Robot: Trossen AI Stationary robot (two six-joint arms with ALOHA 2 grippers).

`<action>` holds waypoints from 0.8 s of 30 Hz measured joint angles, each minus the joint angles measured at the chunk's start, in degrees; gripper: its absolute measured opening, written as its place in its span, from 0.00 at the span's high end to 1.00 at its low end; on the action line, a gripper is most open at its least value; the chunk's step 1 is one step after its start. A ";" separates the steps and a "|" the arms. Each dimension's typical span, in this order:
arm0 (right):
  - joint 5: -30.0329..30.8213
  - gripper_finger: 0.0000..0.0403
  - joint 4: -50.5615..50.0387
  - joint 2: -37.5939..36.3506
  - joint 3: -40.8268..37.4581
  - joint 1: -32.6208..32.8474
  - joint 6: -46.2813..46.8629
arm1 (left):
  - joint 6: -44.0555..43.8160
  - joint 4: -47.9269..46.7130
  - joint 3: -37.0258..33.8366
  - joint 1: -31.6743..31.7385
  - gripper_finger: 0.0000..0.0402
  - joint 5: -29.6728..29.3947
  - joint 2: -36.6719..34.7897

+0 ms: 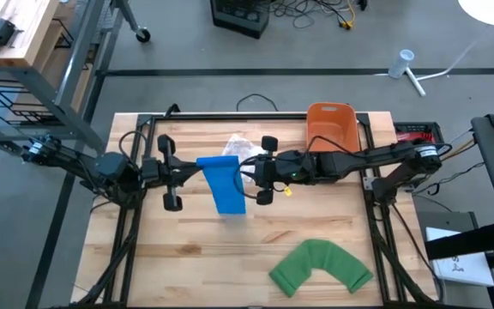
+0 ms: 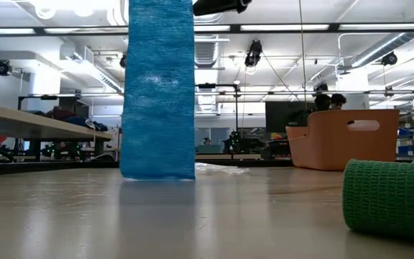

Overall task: Roll bandage
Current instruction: Roll the blue bandage

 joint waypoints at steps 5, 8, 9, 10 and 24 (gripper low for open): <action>0.00 0.72 -3.04 0.95 -0.14 0.00 0.00 | 0.51 0.25 -0.04 0.00 1.00 -0.07 -0.40; 0.02 0.64 -4.94 0.50 -0.16 0.00 0.90 | 0.91 0.19 -0.04 0.00 1.00 -0.07 -1.23; 0.00 0.62 -5.11 0.20 -0.16 0.00 1.42 | 1.14 0.15 -0.03 0.00 1.00 -0.08 -1.55; 0.02 0.59 -5.06 -0.04 -0.16 0.00 1.88 | 1.51 0.27 0.05 0.00 1.00 -0.11 -1.83; -7.00 0.54 7.31 2.58 -0.14 -0.08 2.89 | 4.51 0.42 0.07 0.00 1.00 0.04 -4.61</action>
